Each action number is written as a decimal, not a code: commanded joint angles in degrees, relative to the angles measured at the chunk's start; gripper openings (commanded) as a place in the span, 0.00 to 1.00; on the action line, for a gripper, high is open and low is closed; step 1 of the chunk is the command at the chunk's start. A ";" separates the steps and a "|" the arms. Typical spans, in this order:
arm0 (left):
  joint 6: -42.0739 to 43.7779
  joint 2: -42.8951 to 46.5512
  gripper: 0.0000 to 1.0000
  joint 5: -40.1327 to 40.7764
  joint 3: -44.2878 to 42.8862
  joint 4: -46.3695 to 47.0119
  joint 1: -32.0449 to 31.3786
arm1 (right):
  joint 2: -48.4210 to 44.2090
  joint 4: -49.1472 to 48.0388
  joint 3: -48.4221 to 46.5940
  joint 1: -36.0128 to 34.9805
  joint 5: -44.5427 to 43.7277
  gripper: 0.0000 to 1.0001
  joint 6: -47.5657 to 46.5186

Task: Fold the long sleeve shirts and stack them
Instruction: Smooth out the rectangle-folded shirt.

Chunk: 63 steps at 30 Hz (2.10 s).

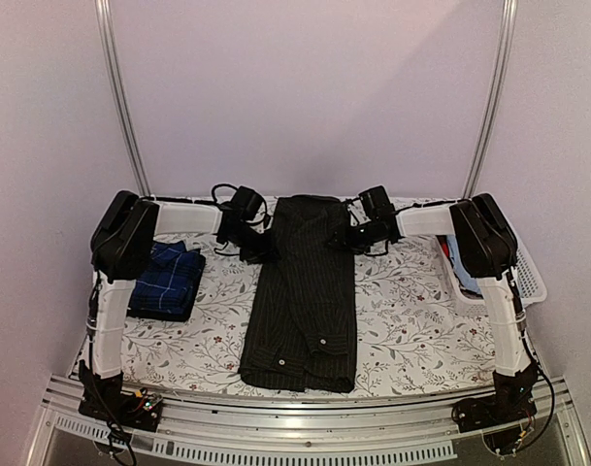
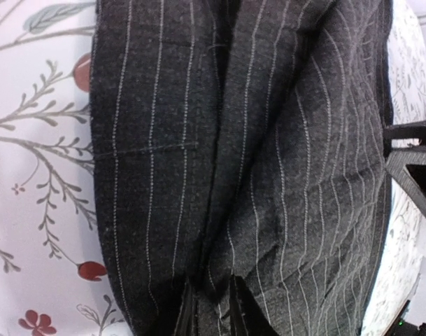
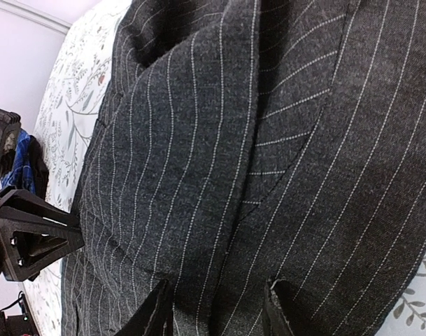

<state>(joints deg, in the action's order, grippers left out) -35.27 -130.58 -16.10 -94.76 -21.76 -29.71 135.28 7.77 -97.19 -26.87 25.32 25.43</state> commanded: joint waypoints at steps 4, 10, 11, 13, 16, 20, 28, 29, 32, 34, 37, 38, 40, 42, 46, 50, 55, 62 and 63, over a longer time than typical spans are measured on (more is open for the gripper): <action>2.91 7.07 0.23 3.65 -1.27 -0.44 0.86 | -3.21 1.40 -5.90 0.18 -1.07 0.31 -1.97; 4.79 5.25 0.23 1.01 -5.23 4.09 0.85 | 1.53 -2.12 -12.39 0.23 4.48 0.11 -0.78; 5.01 4.05 0.23 0.11 -6.65 4.65 0.82 | 2.81 -2.86 -13.92 0.34 5.42 0.09 -0.32; 5.56 0.84 0.22 -0.95 -10.42 5.18 0.80 | 5.81 -4.58 -17.58 0.65 8.32 0.04 1.00; 6.87 -5.33 0.21 -1.99 -18.19 5.02 0.96 | 10.71 -7.21 -22.13 0.75 11.17 0.01 4.29; 6.00 -13.49 0.21 -3.79 -29.16 6.09 1.95 | 16.26 -11.79 -26.20 1.22 13.37 0.00 8.02; -4.54 -28.26 0.22 -14.91 -40.41 16.48 7.36 | 26.11 -17.38 -35.91 4.10 12.64 0.02 17.36; -6.44 -29.59 0.22 -16.35 -40.97 18.59 7.95 | 26.88 -17.79 -36.71 4.39 12.60 0.02 18.16; -10.49 -33.69 0.23 -17.98 -44.38 20.73 9.25 | 28.54 -19.83 -37.54 4.97 12.45 0.06 20.72; -12.24 -35.25 0.23 -18.98 -45.35 23.03 9.67 | 28.84 -20.47 -37.55 5.27 12.46 0.08 21.56; -13.75 -35.66 0.23 -17.61 -44.62 22.88 10.10 | 29.11 -20.77 -37.55 5.96 12.56 0.10 22.71; -14.29 -35.51 0.24 -17.30 -44.03 22.88 10.27 | 29.15 -20.85 -37.55 6.37 12.60 0.11 23.06; -15.33 -35.44 0.24 -17.15 -43.36 22.76 10.58 | 29.37 -21.22 -37.55 7.34 12.60 0.12 24.58; -16.14 -35.44 0.24 -17.24 -43.04 22.34 10.81 | 29.72 -21.79 -37.55 8.49 12.16 0.12 26.36; -16.33 -34.49 0.24 -18.11 -41.72 22.86 10.73 | 30.75 -23.05 -38.02 10.33 10.88 0.12 31.60; -16.18 -33.52 0.24 -18.88 -41.21 22.86 10.67 | 32.42 -23.30 -39.32 10.99 9.83 0.09 36.94; -15.14 -31.14 0.24 -19.42 -40.52 22.44 10.69 | 31.37 -19.97 -39.53 11.05 7.66 0.07 36.96; -12.58 -26.55 0.25 -19.31 -40.33 18.68 10.65 | 28.18 -12.47 -39.52 11.28 3.62 0.07 30.07; -12.01 -25.65 0.26 -19.32 -40.33 17.87 10.65 | 28.18 -12.43 -39.58 11.47 3.94 0.08 29.55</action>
<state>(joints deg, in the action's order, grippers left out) -49.82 -162.80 -34.57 -135.55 -0.91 -19.16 165.45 -10.48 -136.14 -15.68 31.75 58.87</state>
